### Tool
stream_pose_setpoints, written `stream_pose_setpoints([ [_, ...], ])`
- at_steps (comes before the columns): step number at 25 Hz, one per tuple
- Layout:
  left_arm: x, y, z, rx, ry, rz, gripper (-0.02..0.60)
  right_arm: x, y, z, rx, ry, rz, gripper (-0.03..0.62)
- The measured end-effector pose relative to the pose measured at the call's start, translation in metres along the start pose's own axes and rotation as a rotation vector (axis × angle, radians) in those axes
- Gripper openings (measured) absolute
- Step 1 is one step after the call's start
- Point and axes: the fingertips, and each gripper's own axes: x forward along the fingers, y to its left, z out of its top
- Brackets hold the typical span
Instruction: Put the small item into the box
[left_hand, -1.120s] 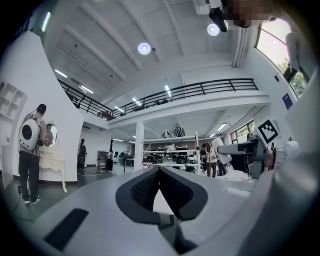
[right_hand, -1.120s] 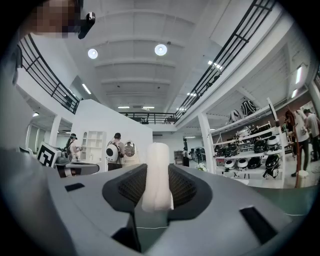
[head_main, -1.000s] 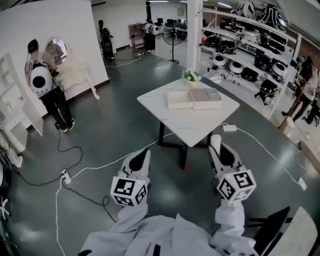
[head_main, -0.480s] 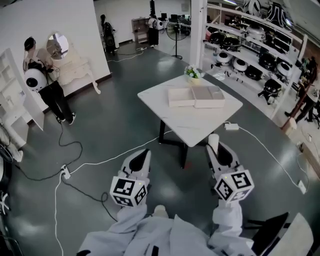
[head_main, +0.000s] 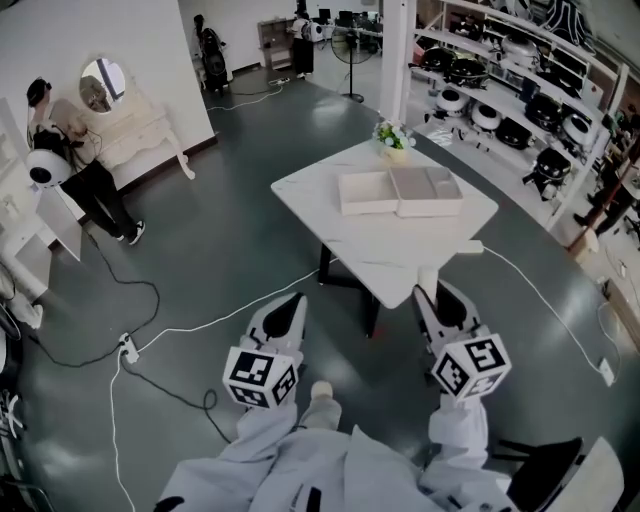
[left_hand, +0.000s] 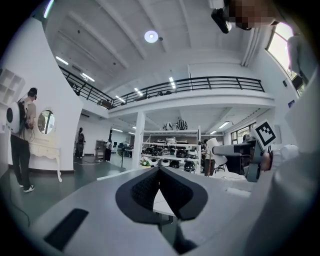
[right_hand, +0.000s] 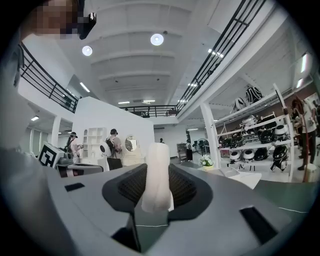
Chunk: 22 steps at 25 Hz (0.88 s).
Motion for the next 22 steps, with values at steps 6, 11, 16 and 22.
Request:
stream_pose_setpoints([
  [6,0.065,0.058,-0.002,-0.017,0.031,-0.047,-0.003,0.078,-0.022,-0.008,0.028,0.028,-0.043,0.120],
  [11,0.118,0.098,-0.007,-0.024,0.051,-0.092,-0.003,0.133,-0.042,-0.012,0.054,0.033,-0.086,0.120],
  [16,0.155,0.130,-0.013,-0.031,0.065,-0.130,-0.003,0.180,-0.052,-0.018,0.063,0.039,-0.114,0.120],
  [22,0.188,0.152,-0.016,-0.040,0.075,-0.151,-0.003,0.217,-0.067,-0.025,0.078,0.057,-0.131,0.120],
])
